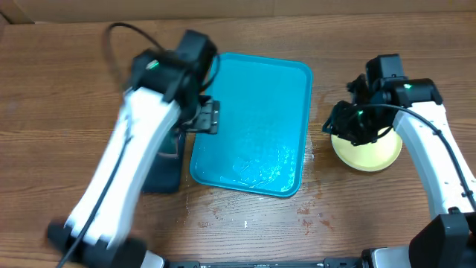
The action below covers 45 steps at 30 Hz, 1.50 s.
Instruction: Clean dirty plates on tray and stack at the side
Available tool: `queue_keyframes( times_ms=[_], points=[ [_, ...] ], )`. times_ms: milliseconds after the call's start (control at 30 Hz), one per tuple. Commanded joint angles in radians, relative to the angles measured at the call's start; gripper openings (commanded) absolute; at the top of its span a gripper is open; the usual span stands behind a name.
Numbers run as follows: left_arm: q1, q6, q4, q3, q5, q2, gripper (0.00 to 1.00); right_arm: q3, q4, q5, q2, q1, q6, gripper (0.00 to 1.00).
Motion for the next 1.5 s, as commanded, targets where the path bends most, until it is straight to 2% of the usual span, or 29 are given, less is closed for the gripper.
queue_keyframes(
  times_ms=[0,33,67,167,300,333,400,433,500,1467],
  points=[
    [0.012,-0.059,-0.016,0.01,-0.077,-0.266,0.93,0.003,0.037,-0.042,-0.079,0.051,-0.058,0.44],
    [0.012,-0.062,-0.016,0.01,-0.08,-0.323,0.99,0.003,0.058,-0.042,-0.105,0.065,-0.053,0.42],
    [0.012,-0.082,-0.013,0.01,-0.095,-0.43,1.0,0.003,0.1,-0.042,-0.171,0.094,-0.046,0.41],
    [0.011,-0.087,-0.008,0.01,-0.109,-0.558,1.0,0.003,0.164,-0.037,-0.283,0.14,-0.039,0.37],
    [0.011,-0.087,-0.018,0.01,-0.106,-0.668,1.0,0.003,0.211,-0.034,-0.415,0.197,-0.027,0.4],
    [0.011,-0.086,-0.022,0.01,-0.103,-0.682,1.0,0.003,0.215,-0.034,-0.439,0.21,-0.027,0.45],
    [0.011,-0.086,-0.032,0.01,-0.102,-0.695,1.0,0.003,0.216,-0.034,-0.472,0.228,-0.027,0.62],
    [0.011,-0.086,-0.034,0.01,-0.102,-0.695,1.0,0.003,0.213,-0.035,-0.481,0.233,-0.027,0.73],
    [0.011,-0.087,-0.034,0.01,-0.102,-0.692,1.0,0.003,0.202,-0.035,-0.493,0.237,-0.027,1.0],
    [0.011,-0.087,-0.037,0.01,-0.101,-0.686,1.0,0.003,0.182,-0.035,-0.454,0.237,-0.016,0.99]
  ],
)
